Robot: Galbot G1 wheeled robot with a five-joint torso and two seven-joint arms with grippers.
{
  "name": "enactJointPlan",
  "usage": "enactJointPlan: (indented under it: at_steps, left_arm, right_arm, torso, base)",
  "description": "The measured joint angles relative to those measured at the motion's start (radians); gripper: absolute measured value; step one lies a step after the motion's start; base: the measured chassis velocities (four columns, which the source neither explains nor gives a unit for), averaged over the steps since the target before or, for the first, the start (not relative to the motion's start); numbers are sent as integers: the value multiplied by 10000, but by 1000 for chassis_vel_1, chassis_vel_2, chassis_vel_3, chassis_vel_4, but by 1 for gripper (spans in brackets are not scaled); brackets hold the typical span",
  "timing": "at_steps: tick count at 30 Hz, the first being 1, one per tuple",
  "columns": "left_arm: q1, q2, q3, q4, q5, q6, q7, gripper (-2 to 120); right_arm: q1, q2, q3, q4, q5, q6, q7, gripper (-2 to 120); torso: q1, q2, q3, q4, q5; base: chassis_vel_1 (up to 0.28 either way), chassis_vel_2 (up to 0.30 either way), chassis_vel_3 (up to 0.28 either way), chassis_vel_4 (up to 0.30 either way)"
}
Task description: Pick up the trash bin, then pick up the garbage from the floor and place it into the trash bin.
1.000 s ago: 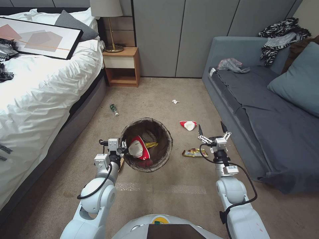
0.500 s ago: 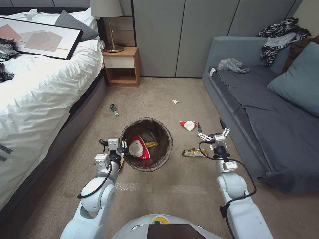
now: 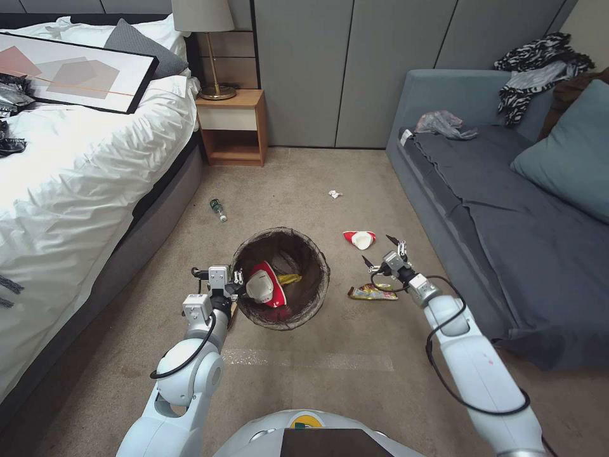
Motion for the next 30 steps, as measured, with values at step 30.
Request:
enactJointPlan:
  at_steps: [30]
  left_arm:
    - [491,-333,-40,3,621,60,-33,0]
  right_arm:
    - [7716,-589,-3970,-11921,-5734,-914,-3085,100]
  torso:
    - [1,-1,0,0,0]
  base:
    - [0,0,0,0]
